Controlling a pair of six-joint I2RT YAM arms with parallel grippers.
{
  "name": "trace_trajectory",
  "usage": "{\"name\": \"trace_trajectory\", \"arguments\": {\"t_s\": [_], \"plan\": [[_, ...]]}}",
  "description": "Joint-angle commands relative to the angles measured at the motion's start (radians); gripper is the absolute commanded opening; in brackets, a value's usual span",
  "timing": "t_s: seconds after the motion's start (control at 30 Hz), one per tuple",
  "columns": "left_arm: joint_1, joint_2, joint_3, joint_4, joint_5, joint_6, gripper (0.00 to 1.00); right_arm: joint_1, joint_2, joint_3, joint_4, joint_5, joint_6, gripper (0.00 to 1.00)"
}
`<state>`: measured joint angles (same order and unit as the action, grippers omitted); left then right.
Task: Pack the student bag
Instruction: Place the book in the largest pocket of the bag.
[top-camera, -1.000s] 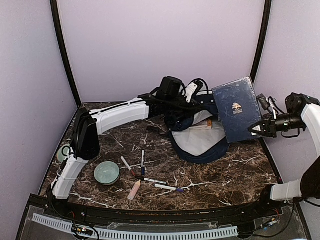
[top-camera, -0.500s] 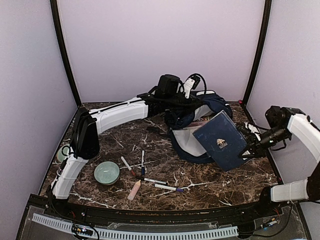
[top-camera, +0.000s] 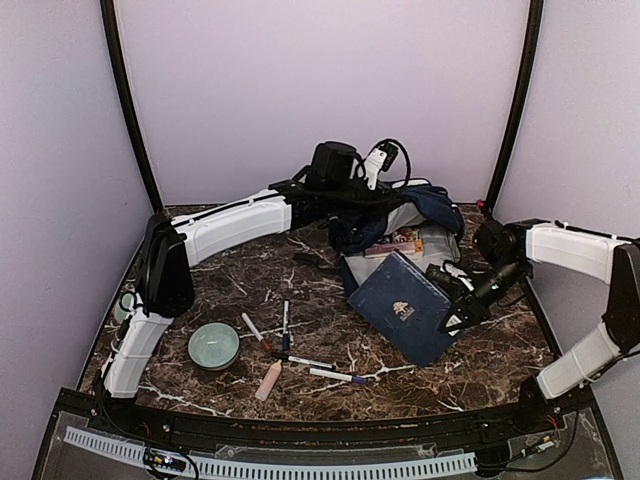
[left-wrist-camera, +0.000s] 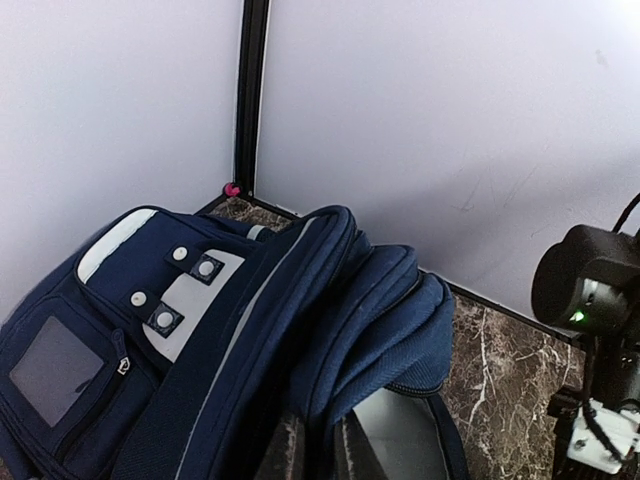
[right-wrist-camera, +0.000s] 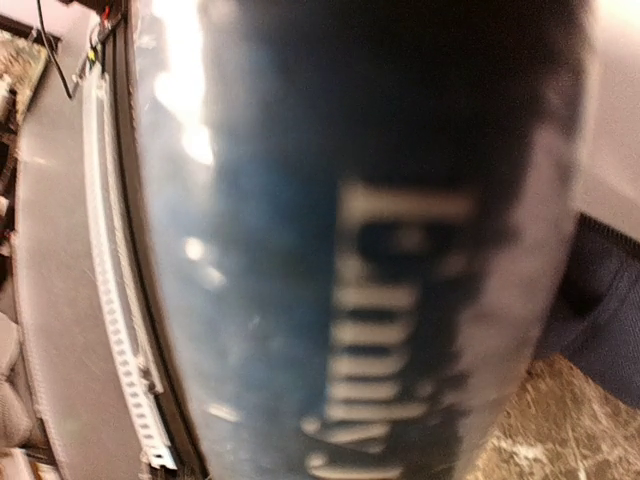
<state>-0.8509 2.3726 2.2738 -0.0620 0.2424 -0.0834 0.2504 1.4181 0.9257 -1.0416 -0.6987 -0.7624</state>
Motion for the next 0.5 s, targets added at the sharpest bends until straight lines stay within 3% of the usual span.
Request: {"name": "trace_trajectory", "arguments": {"t_s": [0.0,0.23,0.47], "plan": [[0.018,-0.152,0.009,0.105,-0.01,-0.001,0.0,0.013,0.115,0.108,0.026,-0.186,0.065,0.0],[0.015,-0.165,0.002,0.096,-0.013,-0.009,0.0,0.007,0.377,0.162,-0.077,-0.387,0.048,0.0],[0.009,-0.185,-0.011,0.081,-0.011,0.01,0.0,-0.034,0.571,0.236,-0.26,-0.545,-0.113,0.0]]}}
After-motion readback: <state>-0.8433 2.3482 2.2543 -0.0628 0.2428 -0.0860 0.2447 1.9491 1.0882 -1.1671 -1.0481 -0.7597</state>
